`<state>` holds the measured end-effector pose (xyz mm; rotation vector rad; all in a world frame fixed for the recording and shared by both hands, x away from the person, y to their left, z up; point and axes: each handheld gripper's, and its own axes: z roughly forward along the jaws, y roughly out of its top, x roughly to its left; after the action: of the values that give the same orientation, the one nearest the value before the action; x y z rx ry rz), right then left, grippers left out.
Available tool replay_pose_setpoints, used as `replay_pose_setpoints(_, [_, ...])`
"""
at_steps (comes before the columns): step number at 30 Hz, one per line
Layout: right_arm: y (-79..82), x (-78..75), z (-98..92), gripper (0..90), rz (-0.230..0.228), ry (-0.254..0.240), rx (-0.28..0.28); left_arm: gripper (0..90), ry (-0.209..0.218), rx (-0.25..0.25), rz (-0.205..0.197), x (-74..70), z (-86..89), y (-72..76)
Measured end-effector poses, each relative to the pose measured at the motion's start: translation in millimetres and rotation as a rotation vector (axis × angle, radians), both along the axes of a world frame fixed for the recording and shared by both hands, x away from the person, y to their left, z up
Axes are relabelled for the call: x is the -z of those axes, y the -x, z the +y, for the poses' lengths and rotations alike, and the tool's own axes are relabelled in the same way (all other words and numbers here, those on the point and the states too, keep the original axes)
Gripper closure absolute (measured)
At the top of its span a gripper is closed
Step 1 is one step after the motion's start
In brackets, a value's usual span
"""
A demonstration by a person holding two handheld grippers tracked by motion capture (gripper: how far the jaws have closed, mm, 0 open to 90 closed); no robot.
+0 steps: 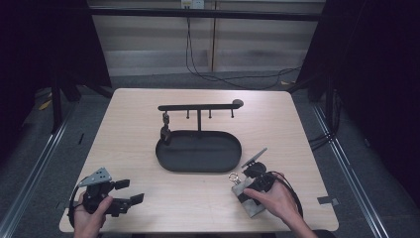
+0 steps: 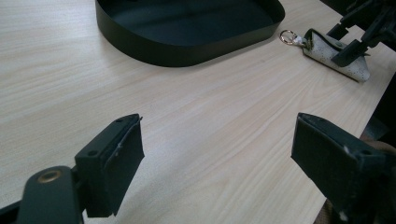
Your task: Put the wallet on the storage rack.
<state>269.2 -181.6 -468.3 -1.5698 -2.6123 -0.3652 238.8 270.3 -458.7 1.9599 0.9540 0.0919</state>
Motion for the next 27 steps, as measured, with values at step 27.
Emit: replay_pose_setpoints(27, [-5.4,-8.6,9.8,33.7,0.020,0.091,-0.040,17.1,-0.001,-0.012,0.015,1.3,1.0,-1.7])
